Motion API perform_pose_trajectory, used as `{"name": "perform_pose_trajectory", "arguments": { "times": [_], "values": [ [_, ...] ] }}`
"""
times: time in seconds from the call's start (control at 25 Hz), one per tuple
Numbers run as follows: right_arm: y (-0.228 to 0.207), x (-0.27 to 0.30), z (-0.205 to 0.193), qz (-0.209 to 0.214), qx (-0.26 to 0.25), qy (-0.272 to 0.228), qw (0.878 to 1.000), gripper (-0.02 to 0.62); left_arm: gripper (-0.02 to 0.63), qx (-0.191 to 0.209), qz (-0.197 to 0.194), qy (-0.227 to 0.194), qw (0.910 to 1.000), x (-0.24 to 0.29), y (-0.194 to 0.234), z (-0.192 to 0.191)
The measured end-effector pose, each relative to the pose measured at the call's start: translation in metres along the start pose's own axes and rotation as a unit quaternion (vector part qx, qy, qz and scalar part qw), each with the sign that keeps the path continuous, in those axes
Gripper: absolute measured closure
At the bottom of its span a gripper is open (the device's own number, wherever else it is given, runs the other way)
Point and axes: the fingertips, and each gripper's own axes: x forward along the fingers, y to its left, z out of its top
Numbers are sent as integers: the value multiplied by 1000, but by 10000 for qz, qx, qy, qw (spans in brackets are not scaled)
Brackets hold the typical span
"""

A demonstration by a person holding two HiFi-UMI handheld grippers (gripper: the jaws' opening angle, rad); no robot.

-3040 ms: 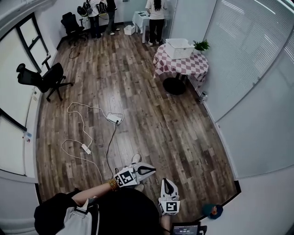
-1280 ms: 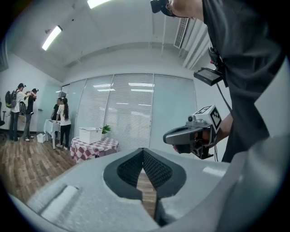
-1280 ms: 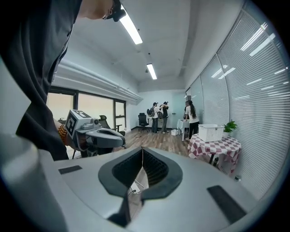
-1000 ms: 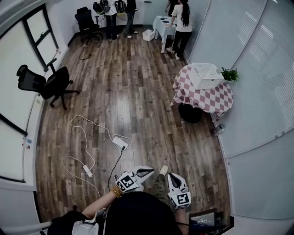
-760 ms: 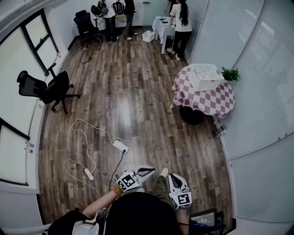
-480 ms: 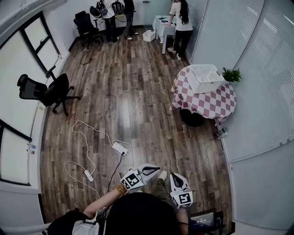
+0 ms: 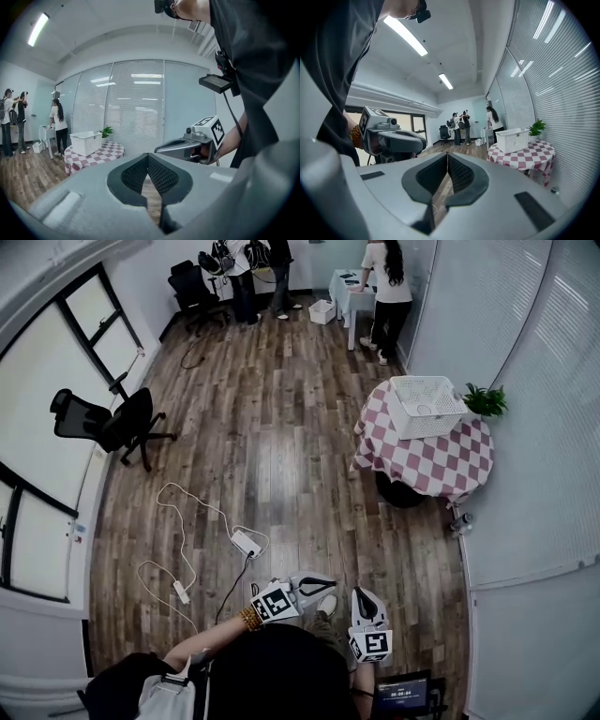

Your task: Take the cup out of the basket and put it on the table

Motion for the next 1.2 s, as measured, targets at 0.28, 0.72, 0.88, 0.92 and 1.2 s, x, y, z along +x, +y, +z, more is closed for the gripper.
{"name": "perform_pose_trajectory", "arguments": {
  "times": [0.28, 0.72, 0.88, 0.92, 1.2],
  "values": [
    [-58, 8, -4, 62, -7, -90, 9999, 584, 601, 100, 179, 101, 9997, 48, 24, 10],
    [-97, 19, -2, 85, 120, -237, 9996, 584, 601, 55, 271, 211, 9994, 77, 38, 13],
    [-100, 15, -2, 23, 107, -257, 9996, 584, 601, 86, 187, 129, 9997, 86, 42, 19],
    [-102, 15, -4, 2, 58, -261, 9996, 584, 601, 97, 135, 104, 9998, 90, 44, 17],
    [-142, 7, -9, -702, -191, -136, 9973, 584, 601, 294, -584, -102, 9978, 138, 58, 14]
  ]
}}
